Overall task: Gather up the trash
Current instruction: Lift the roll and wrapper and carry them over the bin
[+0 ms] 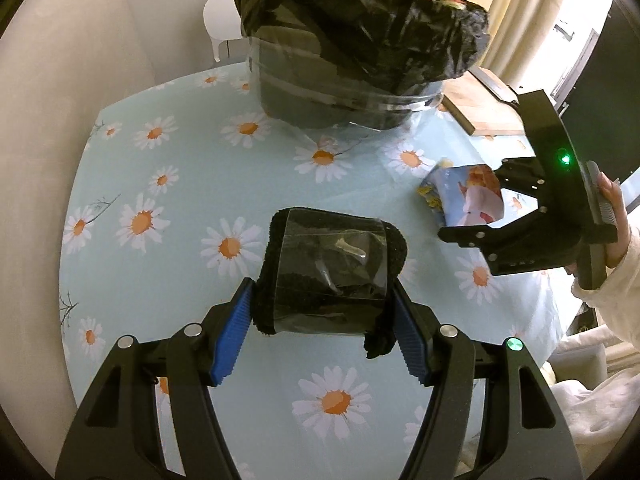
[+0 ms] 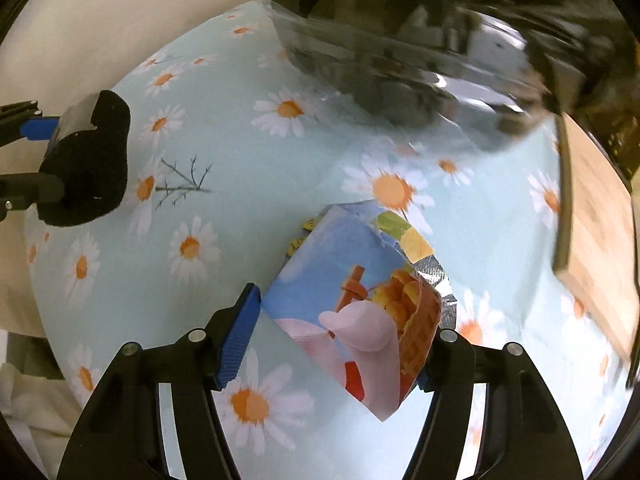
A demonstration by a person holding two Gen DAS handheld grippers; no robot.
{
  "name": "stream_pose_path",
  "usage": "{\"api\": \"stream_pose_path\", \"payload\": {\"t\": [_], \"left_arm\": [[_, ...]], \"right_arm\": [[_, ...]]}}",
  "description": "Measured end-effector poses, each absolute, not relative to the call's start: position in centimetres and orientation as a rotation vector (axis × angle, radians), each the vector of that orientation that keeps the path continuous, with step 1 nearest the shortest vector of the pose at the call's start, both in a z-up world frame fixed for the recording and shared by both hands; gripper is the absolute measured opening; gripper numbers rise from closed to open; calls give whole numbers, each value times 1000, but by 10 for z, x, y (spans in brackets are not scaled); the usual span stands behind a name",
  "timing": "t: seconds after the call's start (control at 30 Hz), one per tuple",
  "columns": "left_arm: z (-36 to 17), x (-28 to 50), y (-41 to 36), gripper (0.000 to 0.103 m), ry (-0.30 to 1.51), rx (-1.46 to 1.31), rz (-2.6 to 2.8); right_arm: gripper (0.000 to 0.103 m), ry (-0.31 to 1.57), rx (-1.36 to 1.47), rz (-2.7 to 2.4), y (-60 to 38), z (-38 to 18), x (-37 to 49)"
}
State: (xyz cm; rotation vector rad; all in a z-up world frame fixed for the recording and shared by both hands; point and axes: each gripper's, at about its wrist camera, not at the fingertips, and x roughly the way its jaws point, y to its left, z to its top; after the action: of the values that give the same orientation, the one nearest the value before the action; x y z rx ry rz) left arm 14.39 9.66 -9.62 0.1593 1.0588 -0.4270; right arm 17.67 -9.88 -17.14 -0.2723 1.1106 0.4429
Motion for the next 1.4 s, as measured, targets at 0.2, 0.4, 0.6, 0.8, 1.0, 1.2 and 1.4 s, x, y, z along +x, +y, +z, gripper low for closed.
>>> {"api": "stream_pose_path", "payload": {"t": [0.2, 0.4, 0.6, 0.8, 1.0, 1.2, 1.4], "left_arm": [[-99, 135, 96, 66, 1053, 160, -456], [-91, 131, 91, 66, 1034, 150, -482], [-81, 130, 78, 66, 1010, 158, -479], [-62, 126, 65, 66, 997, 120, -434], [-41, 113, 51, 66, 981, 132, -401], [-32, 102, 41, 66, 966, 129, -352], [-19, 92, 38, 66, 947, 90, -286]], "right_arm": [[60, 1114, -283, 397, -108, -160, 154], [61, 1102, -271, 360, -129, -135, 134], [61, 1093, -259, 367, -146, -116, 125], [61, 1076, -171, 440, -165, -89, 126], [61, 1017, -173, 458, -176, -62, 122], [61, 976, -190, 464, -194, -48, 120], [61, 938, -182, 466, -218, -33, 117]]}}
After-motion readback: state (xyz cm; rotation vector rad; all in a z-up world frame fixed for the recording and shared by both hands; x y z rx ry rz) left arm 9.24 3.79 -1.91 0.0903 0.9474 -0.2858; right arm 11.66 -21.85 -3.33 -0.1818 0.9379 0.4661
